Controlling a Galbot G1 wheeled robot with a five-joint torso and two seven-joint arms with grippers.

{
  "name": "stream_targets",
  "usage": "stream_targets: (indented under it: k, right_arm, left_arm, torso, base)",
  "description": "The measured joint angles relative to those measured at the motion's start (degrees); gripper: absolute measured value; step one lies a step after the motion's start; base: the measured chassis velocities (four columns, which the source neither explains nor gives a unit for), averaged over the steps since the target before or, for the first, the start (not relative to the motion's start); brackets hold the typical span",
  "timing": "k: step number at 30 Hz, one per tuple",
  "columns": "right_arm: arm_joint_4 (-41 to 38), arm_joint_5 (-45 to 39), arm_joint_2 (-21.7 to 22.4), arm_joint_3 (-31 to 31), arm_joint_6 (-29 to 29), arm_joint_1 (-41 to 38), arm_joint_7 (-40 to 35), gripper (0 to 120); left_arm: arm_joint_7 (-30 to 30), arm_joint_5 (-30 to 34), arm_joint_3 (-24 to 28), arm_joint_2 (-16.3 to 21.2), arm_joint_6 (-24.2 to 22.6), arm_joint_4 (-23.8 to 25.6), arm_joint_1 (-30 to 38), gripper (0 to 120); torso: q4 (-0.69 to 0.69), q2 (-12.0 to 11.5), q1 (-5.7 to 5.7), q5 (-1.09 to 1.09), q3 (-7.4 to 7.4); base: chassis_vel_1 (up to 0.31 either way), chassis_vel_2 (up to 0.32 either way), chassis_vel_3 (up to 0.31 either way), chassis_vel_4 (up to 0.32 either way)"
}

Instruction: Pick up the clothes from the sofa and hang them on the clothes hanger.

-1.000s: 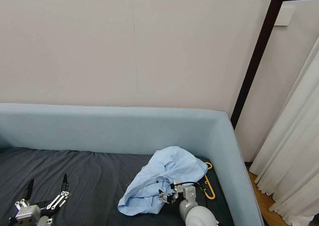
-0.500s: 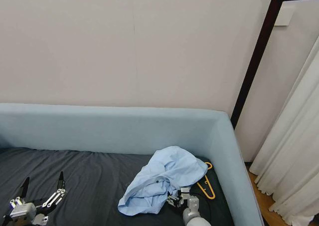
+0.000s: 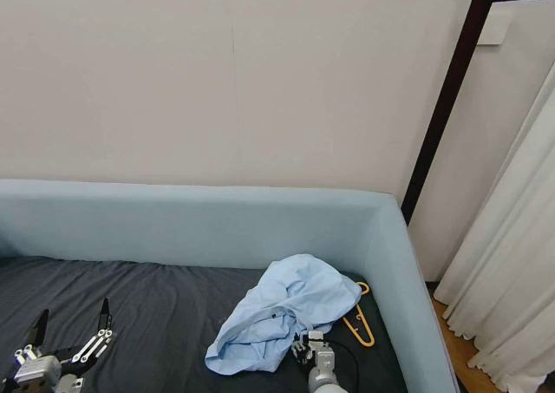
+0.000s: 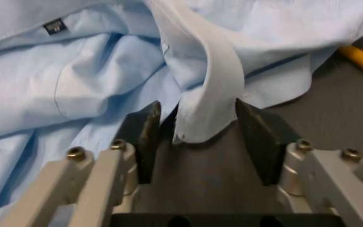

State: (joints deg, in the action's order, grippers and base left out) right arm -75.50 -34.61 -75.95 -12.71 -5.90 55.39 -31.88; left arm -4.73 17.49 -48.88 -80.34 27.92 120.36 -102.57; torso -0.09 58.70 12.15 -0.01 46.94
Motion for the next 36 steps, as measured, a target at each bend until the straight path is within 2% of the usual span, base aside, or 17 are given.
stream_targets:
  k: [4,5,9,10,12,19,22,23,26,28,29,33,34,36]
  right_arm:
    - [0.25,0.42,-0.23,0.02,-1.16,0.20,-0.76,27]
    - [0.25,0.42,-0.23,0.02,-1.16,0.20,-0.76,27]
    - [-0.31,0.34,0.13,0.05,-1.24,0.24,-0.79,8]
    - [-0.31,0.34,0.13,0.05,-1.24,0.24,-0.79,8]
    - [-0.69,0.05,0.31,0.10,-1.23,0.27,-0.77,0]
    - [-4.37,-0.39,1.91,0.39,-1.23,0.83,-0.58,0]
    - [-9.01,-0.35,4.52,0.94,-0.95,1.01,0.81,0]
    - [-9.01,-0.35,4.52,0.94,-0.95,1.01,0.81,0]
    - [-10.86,-0.49,6.52,1.23,0.01,0.58,2.31,0]
    - [-11.07,-1.17,7.52,1.38,1.10,0.28,3.51,0]
    - [-11.07,-1.17,7.52,1.38,1.10,0.28,3.51,0]
    - [-11.35,-2.39,7.98,1.43,2.20,-0.22,4.95,0]
    - [-11.35,-2.39,7.98,1.43,2.20,-0.22,4.95,0]
    - [-11.28,-2.70,7.84,1.25,2.33,-0.58,5.14,0]
  left_arm:
    - [0.00,-0.10,0.00,-0.24,0.05,0.44,-0.23,100]
    - [0.00,-0.10,0.00,-0.24,0.05,0.44,-0.23,100]
    - [-0.04,-0.21,-0.05,-0.55,0.23,0.70,-0.38,100]
    - [-0.04,-0.21,-0.05,-0.55,0.23,0.70,-0.38,100]
    - [-0.07,-0.40,-0.04,-0.66,0.26,0.82,-0.40,100]
    - [-0.09,-0.49,0.47,-0.25,0.24,-0.45,-0.07,100]
    - [0.83,2.05,2.62,1.57,-0.02,-4.56,0.90,100]
    - [0.83,2.05,2.62,1.57,-0.02,-4.56,0.90,100]
    - [4.47,3.04,4.36,3.52,0.43,-9.50,2.64,100]
    - [9.57,3.64,4.95,5.49,1.65,-14.61,4.76,100]
    - [9.57,3.64,4.95,5.49,1.65,-14.61,4.76,100]
    - [24.33,4.28,5.68,9.67,5.20,-24.84,9.50,100]
    - [24.33,4.28,5.68,9.67,5.20,-24.84,9.50,100]
    - [30.15,3.83,6.05,11.28,6.88,-28.73,12.10,100]
  torso:
    - [0.00,0.00,0.00,0.00,0.00]
    - [0.00,0.00,0.00,0.00,0.00]
    - [0.00,0.00,0.00,0.01,0.00]
    - [0.00,0.00,0.00,0.01,0.00]
    - [0.00,0.00,0.00,0.01,0.00]
    - [0.00,0.00,0.00,0.01,0.00]
    - [0.00,0.00,0.00,-0.01,0.00]
    - [0.00,0.00,0.00,-0.01,0.00]
    - [0.00,0.00,0.00,0.00,0.00]
    - [0.00,0.00,0.00,0.00,0.00]
    - [0.00,0.00,0.00,0.00,0.00]
    - [0.00,0.00,0.00,0.00,0.00]
    - [0.00,0.00,0.00,0.00,0.00]
    - [0.01,0.00,0.00,-0.01,0.00]
  base:
    - [0.000,0.000,0.000,0.000]
    - [0.000,0.000,0.000,0.000]
    - [0.000,0.000,0.000,0.000]
    - [0.000,0.000,0.000,0.000]
    - [0.000,0.000,0.000,0.000]
    - [0.000,0.000,0.000,0.000]
    - [0.000,0.000,0.000,0.000]
    - [0.000,0.000,0.000,0.000]
    - [0.000,0.000,0.000,0.000]
    - [0.000,0.000,0.000,0.000]
    - [0.000,0.000,0.000,0.000]
    - [0.000,0.000,0.000,0.000]
    - [0.000,0.000,0.000,0.000]
    - [0.000,0.000,0.000,0.000]
